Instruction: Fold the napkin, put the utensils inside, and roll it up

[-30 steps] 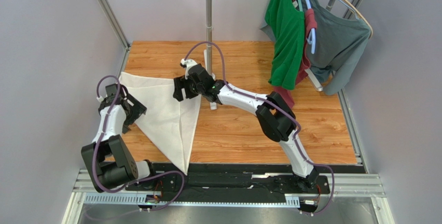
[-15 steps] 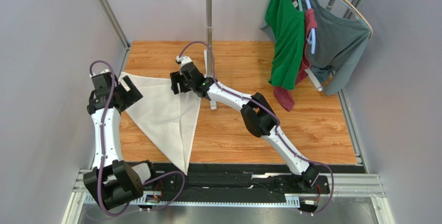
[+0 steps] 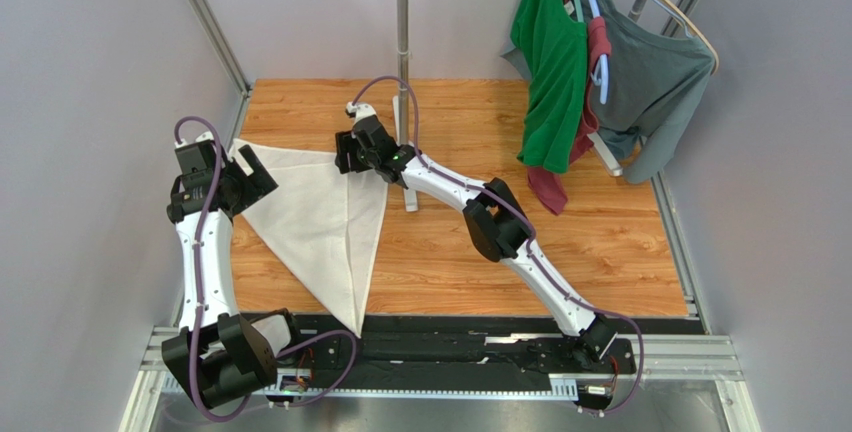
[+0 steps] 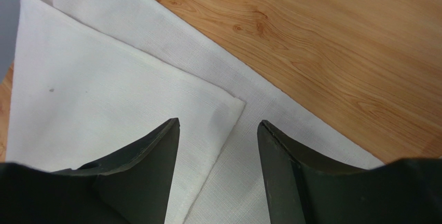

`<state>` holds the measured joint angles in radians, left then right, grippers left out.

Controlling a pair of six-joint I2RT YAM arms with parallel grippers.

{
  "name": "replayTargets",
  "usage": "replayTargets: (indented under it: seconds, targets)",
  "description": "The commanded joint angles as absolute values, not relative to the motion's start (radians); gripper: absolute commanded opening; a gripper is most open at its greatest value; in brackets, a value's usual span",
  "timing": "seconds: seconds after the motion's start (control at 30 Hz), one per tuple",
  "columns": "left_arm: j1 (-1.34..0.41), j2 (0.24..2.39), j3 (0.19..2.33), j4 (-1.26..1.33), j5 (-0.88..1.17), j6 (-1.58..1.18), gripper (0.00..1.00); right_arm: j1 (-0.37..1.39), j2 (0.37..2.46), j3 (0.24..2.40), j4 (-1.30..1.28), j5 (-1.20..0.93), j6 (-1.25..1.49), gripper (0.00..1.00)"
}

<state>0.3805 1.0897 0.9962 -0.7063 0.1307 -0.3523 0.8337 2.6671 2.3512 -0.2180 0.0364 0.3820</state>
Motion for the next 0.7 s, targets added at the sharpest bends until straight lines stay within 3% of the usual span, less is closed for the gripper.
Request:
replayTargets:
  seconds: [0.0, 0.67]
  targets:
    - [0.385, 1.078, 1.011, -0.692, 0.164, -0.344, 0.96, 0.838, 2.694, 2.41, -0.163, 0.014, 0.436, 0.6]
    - [0.385, 1.077, 1.008, -0.69, 0.196, -0.356, 0.96, 0.827, 2.741, 2.416, -0.146, -0.061, 0.614, 0.57]
